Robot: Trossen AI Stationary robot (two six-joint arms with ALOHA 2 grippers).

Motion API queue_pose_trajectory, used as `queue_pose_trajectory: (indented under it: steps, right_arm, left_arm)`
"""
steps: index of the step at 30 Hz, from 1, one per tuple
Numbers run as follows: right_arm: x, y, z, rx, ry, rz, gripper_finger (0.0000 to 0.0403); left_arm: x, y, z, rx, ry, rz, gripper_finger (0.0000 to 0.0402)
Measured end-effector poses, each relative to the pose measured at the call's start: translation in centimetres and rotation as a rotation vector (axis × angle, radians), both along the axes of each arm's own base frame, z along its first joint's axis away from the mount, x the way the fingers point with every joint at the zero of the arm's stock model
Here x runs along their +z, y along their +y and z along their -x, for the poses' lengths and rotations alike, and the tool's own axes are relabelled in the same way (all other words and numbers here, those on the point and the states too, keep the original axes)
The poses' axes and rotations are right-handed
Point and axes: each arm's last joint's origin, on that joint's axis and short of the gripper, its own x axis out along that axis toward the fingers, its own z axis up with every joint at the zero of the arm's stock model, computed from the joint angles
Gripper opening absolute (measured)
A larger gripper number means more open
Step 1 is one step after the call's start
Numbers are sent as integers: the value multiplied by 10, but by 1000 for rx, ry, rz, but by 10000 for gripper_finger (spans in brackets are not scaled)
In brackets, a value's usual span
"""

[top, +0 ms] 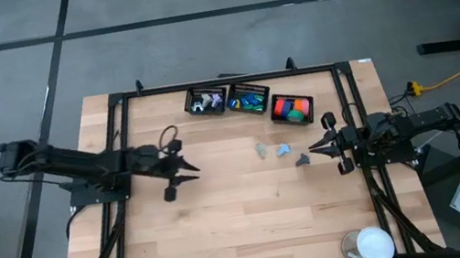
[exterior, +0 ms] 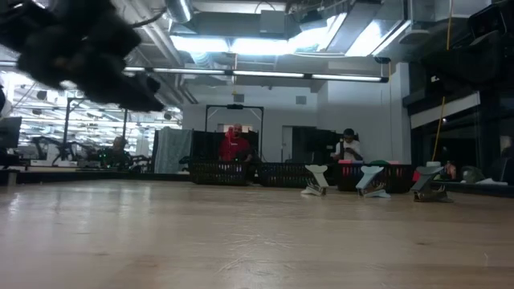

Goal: Pick and place Stapler, Stapler remover, tape
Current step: Put the gray stapler remover into the left black bin

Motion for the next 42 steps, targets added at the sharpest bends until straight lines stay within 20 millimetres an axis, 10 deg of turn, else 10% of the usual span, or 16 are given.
queue_pose_trajectory:
  steps: [9, 42]
  right_arm:
    - [0, 0, 0, 0, 0, 0, 39]
    - [0, 0, 0, 0, 0, 0, 39]
  left_arm:
    - [-27, -1, 46, -84, -174, -35, 93]
    - [-4, 6, 81, 126, -382, -93, 90]
